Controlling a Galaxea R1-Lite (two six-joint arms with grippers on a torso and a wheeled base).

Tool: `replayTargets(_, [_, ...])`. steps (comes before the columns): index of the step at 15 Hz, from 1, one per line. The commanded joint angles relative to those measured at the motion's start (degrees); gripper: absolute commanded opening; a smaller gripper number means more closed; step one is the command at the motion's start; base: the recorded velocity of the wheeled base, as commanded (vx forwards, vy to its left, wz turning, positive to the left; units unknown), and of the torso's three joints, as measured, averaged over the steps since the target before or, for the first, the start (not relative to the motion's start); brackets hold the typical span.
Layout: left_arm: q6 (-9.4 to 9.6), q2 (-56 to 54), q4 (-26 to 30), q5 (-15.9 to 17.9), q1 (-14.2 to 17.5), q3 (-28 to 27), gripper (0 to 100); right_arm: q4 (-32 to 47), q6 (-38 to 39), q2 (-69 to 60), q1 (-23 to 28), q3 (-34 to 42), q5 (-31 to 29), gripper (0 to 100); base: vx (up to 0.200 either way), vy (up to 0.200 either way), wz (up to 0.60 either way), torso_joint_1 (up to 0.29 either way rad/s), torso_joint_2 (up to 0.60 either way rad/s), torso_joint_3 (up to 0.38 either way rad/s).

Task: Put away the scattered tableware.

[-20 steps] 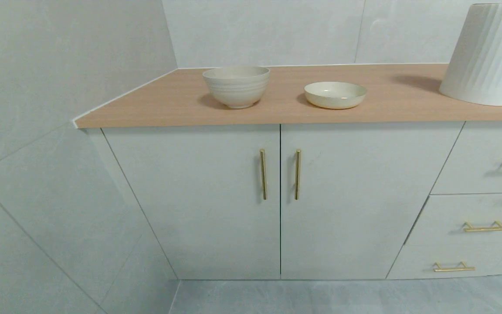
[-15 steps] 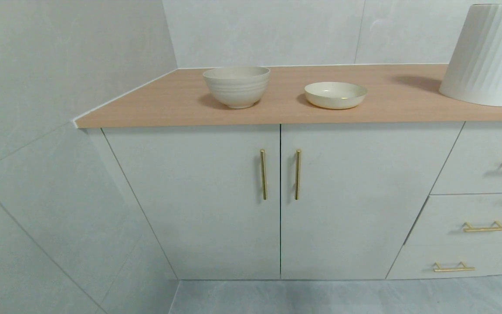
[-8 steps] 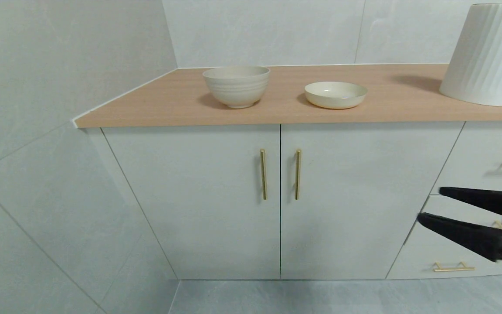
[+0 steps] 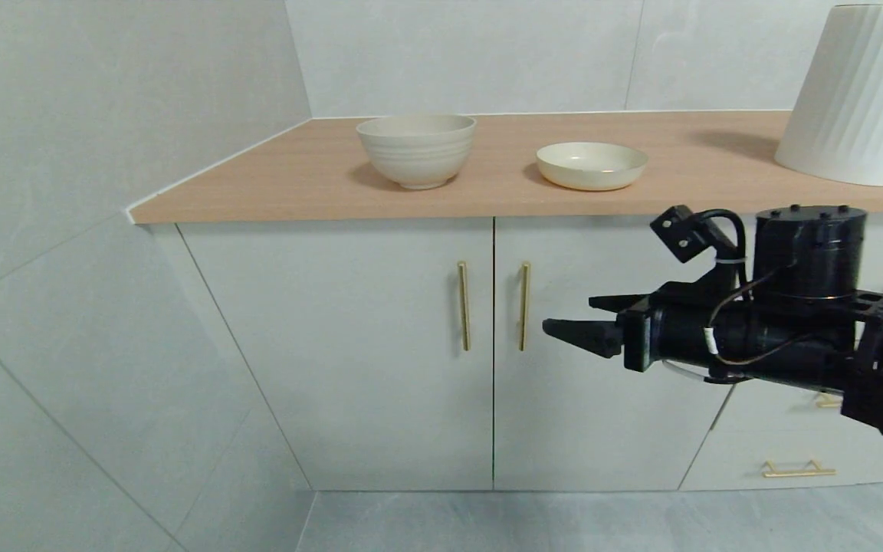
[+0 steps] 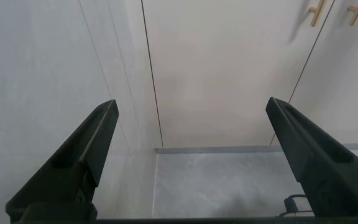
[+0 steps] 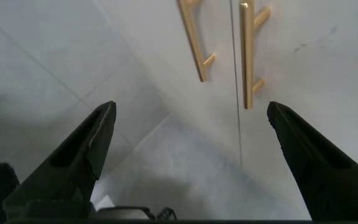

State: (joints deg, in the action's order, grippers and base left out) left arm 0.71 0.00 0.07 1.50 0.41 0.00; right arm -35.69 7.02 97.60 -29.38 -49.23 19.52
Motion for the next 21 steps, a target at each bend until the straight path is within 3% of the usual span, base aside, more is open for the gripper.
replayTargets(1, [-0.09, 0.00, 0.01, -0.01, 0.02, 0.00, 100, -1.75, 1.94, 7.52, -0.33, -2.63, -0.27, 100, 0.000, 0.000, 0.00, 0.000, 0.00, 0.000])
replayTargets(5, [0.00, 0.00, -0.07, -0.01, 0.02, 0.00, 100, -10.89, 7.39, 13.23, -0.94, -3.16, -0.27, 100, 0.000, 0.000, 0.00, 0.000, 0.00, 0.000])
replayTargets(9, [0.00, 0.00, 0.01, -0.01, 0.02, 0.00, 100, -14.76, 8.89, 17.98, -1.38, -5.62, -0.62, 100, 0.000, 0.000, 0.00, 0.000, 0.00, 0.000])
replayTargets(13, [0.00, 0.00, 0.01, -0.01, 0.02, 0.00, 100, -20.56, 11.00, 22.02, -1.73, -8.43, -4.66, 100, 0.000, 0.000, 0.00, 0.000, 0.00, 0.000])
replayTargets(21, [0.00, 0.00, 0.01, -0.01, 0.02, 0.00, 100, -24.69, 15.65, 24.57, -2.70, -10.10, -5.28, 100, 0.000, 0.000, 0.00, 0.000, 0.00, 0.000])
